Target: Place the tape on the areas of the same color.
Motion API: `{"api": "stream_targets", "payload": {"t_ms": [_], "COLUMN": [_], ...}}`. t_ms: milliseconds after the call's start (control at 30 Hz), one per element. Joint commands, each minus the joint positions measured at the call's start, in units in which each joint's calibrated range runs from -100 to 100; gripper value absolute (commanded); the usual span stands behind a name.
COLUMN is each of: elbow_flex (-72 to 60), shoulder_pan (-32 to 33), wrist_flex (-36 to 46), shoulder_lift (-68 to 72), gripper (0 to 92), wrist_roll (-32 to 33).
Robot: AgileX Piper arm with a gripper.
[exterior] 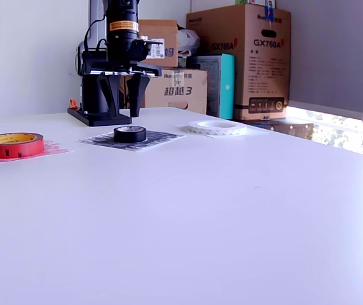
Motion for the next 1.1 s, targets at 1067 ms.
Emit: {"api": "stream_targets", "payload": {"t_ms": [1067], "elbow_flex": [-3.7], "shoulder_pan": [9.8], "wrist_flex": [0.6], "shoulder_lift": [-40.5], "gripper": [47.0], "wrist_roll": [-3.9]}}
